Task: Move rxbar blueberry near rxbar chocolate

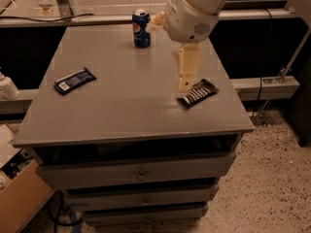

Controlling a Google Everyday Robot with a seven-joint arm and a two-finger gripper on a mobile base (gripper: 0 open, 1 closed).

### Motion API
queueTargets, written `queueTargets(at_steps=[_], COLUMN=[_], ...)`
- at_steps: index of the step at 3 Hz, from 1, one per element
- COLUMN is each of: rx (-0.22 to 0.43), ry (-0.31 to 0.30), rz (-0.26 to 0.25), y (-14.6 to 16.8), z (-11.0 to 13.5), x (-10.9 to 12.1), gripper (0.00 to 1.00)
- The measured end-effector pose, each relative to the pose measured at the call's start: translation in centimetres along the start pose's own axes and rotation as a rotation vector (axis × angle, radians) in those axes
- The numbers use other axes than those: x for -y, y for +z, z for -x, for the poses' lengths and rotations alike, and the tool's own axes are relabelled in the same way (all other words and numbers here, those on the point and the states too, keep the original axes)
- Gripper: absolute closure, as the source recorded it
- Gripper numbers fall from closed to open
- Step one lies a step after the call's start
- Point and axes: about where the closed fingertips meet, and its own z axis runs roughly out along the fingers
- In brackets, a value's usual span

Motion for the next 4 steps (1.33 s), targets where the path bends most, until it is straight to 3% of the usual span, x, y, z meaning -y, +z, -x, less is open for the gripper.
queueTargets(at_steps=[2,3,4], rx=[0.162,0.218,0.254], ry=[-0.146,-0.138,-0.082], rz=[0.11,0.119,0.073], y=[8.8,12.1,14.5], z=[6.6,9.3,11.8], x=[4.0,4.7,5.5], gripper=[0.0,0.0,0.0])
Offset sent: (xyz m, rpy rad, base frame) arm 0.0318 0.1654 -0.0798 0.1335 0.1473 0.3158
